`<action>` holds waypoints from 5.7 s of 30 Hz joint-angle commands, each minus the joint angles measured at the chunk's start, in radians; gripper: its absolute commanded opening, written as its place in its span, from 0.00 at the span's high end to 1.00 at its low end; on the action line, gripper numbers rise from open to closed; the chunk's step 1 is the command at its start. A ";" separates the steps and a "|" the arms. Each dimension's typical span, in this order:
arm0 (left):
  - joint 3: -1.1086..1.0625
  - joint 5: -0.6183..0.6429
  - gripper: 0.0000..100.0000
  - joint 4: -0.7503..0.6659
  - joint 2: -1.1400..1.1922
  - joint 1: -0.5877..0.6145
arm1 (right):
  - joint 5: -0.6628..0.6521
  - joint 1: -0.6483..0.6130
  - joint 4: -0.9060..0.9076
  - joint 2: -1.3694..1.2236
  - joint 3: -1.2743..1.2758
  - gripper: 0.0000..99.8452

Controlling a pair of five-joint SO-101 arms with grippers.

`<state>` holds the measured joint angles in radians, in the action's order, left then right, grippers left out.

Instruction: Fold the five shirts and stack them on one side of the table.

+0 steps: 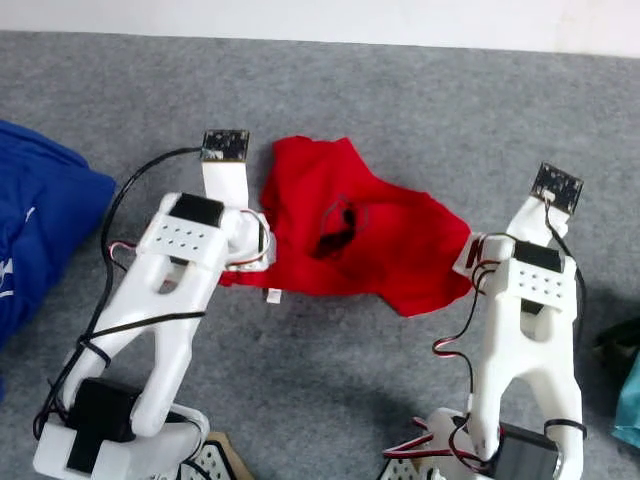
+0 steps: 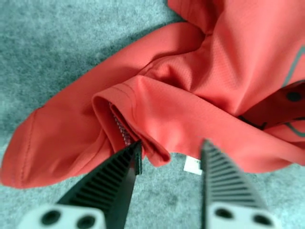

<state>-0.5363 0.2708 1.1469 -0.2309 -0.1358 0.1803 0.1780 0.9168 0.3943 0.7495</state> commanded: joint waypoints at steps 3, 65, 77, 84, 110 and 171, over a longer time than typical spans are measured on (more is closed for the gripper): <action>0.122 -0.008 0.73 0.095 -0.038 0.012 | 0.014 -0.010 -0.028 0.031 -0.007 0.99; -0.269 -0.213 0.73 0.031 -0.186 0.153 | 0.009 -0.007 -0.050 0.027 0.001 0.99; -0.242 -0.207 0.81 -0.117 -0.088 0.127 | 0.009 -0.007 -0.050 0.027 0.001 0.99; -0.245 -0.207 0.82 -0.153 -0.085 0.108 | 0.009 -0.007 -0.050 0.027 0.001 0.99; -0.226 -0.207 1.00 -0.252 -0.097 0.022 | 0.009 -0.008 -0.081 0.030 0.033 0.99; -0.570 -0.084 0.86 -0.086 -0.780 0.183 | -0.097 -0.090 -0.073 0.714 0.321 0.99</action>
<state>-1.1684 0.1972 1.0733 -1.1301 0.0898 0.0974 0.0982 0.8999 1.0971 1.0641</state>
